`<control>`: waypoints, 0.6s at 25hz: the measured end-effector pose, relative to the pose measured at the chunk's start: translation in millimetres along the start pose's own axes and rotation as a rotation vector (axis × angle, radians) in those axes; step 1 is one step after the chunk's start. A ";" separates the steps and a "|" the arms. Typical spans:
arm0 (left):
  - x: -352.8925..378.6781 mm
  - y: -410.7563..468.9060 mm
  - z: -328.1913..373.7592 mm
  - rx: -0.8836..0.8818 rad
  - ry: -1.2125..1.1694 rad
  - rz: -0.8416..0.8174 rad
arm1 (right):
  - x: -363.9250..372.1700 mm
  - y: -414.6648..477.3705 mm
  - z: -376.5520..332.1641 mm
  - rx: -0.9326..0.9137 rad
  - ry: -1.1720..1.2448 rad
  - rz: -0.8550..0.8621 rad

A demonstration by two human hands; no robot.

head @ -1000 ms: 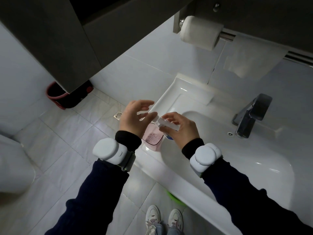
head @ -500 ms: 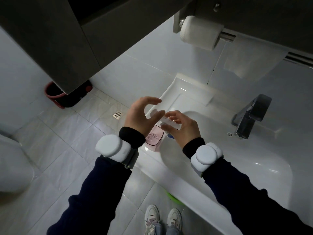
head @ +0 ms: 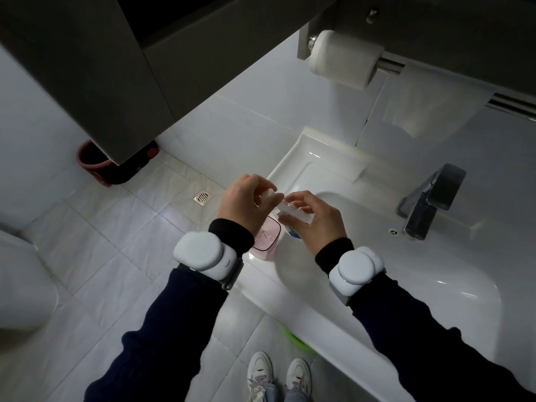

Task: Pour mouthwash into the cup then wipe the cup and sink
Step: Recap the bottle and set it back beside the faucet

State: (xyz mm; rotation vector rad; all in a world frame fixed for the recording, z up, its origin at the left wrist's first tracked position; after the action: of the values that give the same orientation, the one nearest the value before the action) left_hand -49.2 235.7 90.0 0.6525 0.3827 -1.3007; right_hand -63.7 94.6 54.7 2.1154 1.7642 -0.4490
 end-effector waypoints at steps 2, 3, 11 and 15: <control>-0.9 -2.2 3.6 0.038 -0.100 -0.074 | -0.2 -0.3 1.4 0.007 -0.023 -0.006; -0.9 -2.8 3.9 0.043 -0.134 -0.105 | -0.5 -0.3 1.8 0.011 -0.030 -0.008; -2.7 0.3 -2.0 0.037 -0.077 -0.002 | 4.9 -2.8 -1.7 0.036 -0.001 -0.038; -9.5 0.1 0.3 0.066 -0.109 -0.020 | 5.5 -6.2 -5.3 0.031 0.008 -0.067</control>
State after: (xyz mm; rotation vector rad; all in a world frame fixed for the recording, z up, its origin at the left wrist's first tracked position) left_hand -51.4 242.7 96.0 0.6312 0.2589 -1.3662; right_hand -68.8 102.8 56.6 2.0865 1.8493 -0.4896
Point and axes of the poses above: each hand's wrist, its own y-axis towards the middle knuckle, its own x-axis out of the palm, z = x × y, the point moved 5 cm from there along y, towards the middle knuckle, and after that the axes turned 10 degrees about z, right-handed, at the moved point
